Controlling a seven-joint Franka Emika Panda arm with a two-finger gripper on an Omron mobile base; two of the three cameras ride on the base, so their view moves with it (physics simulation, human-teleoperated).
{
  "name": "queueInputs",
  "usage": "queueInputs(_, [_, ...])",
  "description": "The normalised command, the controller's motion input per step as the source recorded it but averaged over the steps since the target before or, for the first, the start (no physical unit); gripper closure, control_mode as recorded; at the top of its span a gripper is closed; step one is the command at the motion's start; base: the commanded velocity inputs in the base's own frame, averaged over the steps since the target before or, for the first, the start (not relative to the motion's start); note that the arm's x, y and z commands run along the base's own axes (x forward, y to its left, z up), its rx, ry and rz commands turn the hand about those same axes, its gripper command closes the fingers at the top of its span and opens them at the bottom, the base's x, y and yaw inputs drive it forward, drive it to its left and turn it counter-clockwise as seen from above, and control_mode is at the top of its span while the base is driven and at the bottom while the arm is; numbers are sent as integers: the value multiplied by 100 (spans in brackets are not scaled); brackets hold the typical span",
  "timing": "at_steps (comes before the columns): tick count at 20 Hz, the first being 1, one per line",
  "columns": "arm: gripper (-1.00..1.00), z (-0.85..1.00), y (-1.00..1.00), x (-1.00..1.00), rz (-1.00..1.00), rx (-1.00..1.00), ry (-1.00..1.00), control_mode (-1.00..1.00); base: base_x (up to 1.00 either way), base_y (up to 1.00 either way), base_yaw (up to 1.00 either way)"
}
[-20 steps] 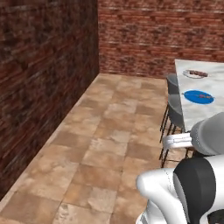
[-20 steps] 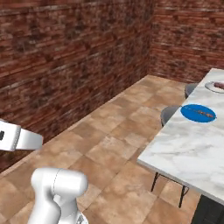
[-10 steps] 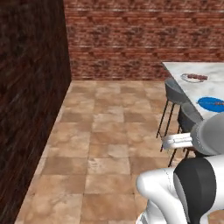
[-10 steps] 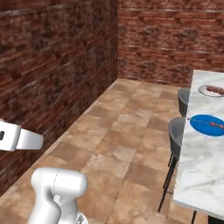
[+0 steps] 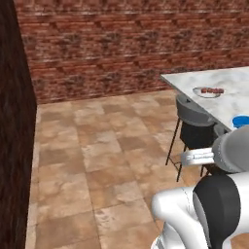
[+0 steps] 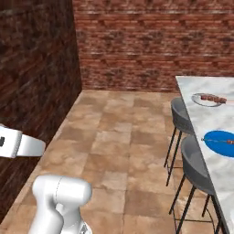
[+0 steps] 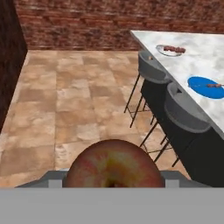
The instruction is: Pick up the apple and kiwi from the fridge and place one fruit on each plate on the dining counter.
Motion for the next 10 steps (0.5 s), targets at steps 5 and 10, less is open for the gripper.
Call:
queueInputs(5, [100, 0, 0, 0, 0, 0, 0, 100, 82, 59, -61])
queueInputs(10, [100, 0, 0, 0, 0, 0, 0, 100, 79, 60, -63])
